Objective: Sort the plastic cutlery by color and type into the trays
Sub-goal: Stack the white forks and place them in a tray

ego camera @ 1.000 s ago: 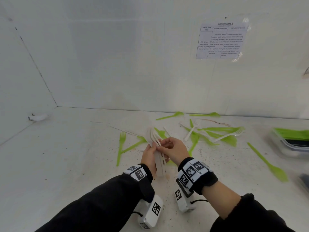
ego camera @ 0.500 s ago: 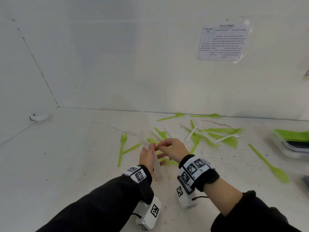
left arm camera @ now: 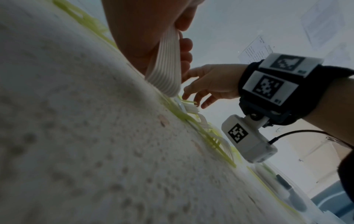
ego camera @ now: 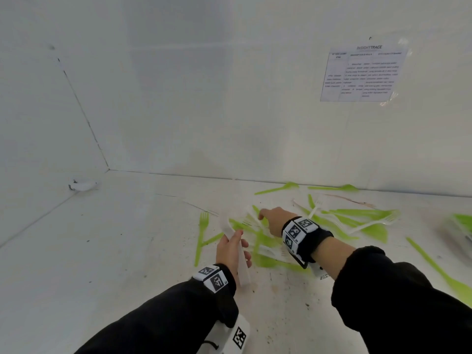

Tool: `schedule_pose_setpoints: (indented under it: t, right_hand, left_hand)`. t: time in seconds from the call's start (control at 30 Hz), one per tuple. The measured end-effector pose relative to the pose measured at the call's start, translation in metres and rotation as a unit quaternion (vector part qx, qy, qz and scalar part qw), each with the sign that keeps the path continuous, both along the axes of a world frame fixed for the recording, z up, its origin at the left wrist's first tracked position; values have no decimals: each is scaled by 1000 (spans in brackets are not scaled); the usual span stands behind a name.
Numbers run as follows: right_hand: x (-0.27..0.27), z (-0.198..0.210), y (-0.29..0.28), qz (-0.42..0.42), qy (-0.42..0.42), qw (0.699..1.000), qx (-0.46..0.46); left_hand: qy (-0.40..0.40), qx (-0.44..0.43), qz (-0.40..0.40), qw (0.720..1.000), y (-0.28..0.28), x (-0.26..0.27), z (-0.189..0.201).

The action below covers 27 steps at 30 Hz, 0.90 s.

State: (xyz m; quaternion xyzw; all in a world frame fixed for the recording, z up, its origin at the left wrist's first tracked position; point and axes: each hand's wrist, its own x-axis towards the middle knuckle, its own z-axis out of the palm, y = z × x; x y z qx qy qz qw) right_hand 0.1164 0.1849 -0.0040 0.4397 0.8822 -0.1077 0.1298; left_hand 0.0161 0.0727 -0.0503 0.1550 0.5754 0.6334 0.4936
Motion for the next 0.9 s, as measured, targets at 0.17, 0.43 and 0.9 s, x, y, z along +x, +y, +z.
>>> schedule_pose_setpoints:
  t: [0.17,0.43,0.9]
  right_hand:
    - [-6,-10,8,68,-37,996,40]
    - [-1,-8,27,130,32,983,128]
    - [-42,-16,35,-9,102,995,-12]
  left_hand:
    - [-8,-7,0,1000,2,0,-1]
    - [-17,-6,8,1000,5,-1,-1]
    - [-39,-12,16,999,8,-5,-5]
